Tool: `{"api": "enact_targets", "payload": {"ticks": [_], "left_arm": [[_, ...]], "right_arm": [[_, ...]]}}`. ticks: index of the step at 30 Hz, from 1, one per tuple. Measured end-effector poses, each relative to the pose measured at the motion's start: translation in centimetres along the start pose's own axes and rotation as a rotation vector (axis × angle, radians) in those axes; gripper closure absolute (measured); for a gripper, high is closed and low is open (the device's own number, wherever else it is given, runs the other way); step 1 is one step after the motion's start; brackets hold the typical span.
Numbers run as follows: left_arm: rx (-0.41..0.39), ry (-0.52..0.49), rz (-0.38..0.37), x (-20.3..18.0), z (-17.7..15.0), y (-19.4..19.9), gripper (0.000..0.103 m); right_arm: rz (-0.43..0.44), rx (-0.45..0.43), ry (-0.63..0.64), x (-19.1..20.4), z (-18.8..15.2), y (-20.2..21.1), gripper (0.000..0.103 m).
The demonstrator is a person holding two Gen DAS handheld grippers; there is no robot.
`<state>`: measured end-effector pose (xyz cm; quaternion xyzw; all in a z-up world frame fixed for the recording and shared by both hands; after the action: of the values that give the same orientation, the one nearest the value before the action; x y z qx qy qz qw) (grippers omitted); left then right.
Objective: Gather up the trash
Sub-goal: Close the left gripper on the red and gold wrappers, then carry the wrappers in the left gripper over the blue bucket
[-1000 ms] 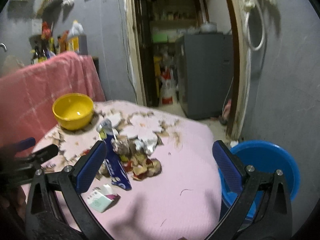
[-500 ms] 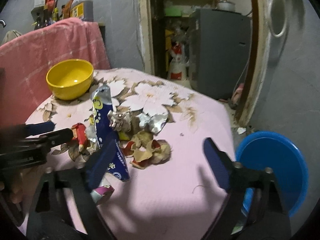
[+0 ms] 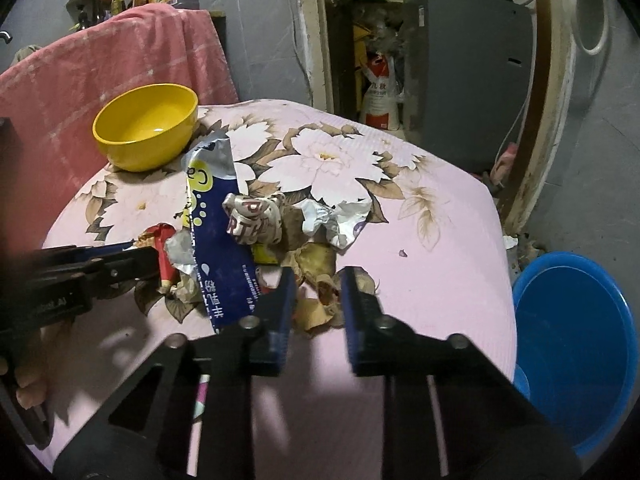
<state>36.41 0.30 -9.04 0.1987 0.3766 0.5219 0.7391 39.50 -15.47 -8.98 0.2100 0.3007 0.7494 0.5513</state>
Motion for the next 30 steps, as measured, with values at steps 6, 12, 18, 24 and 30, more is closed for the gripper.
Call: {"api": "enact_targets", "payload": {"ticks": [6,12,18,24,30], "left_arm": [[-0.040,-0.010,0.010,-1.0,-0.3,1.9,0.082],[-0.080,-0.012,0.015,-2.0,-0.7,3.6,0.082],[-0.135,-0.006,0.013,-3.2,-0.4,5.2,0.082],[-0.211,-0.028,-0.041,-6.7,1.0,6.3,0.082],[-0.255,-0.121,-0.127,-13.1,3.8,5.7,0.082]], "right_arm": [[0.015,-0.001,-0.022,-0.4,-0.4,0.6,0.067],[0.034,-0.039,-0.037,-0.5,-0.5,2.3,0.068],[0.034,-0.099,-0.062,-1.1,-0.2,4.7,0.069],[-0.008,-0.249,-0.109,-3.2,1.1,9.3,0.069],[-0.087,-0.408,-0.182,-7.2,2.3,14.5,0.069]]}}
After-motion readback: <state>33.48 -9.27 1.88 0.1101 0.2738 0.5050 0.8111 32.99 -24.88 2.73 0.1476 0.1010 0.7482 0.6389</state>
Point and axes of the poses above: each gripper's, at about its wrist camera, not at the fingertips, and y roughly against the way its jaws point, x to its left, z to its top, the point moved 5 cm from there along -y, roughly the way its jaws point, and after that the axes turned 8 degrees about -z, right-handed, at the moved point
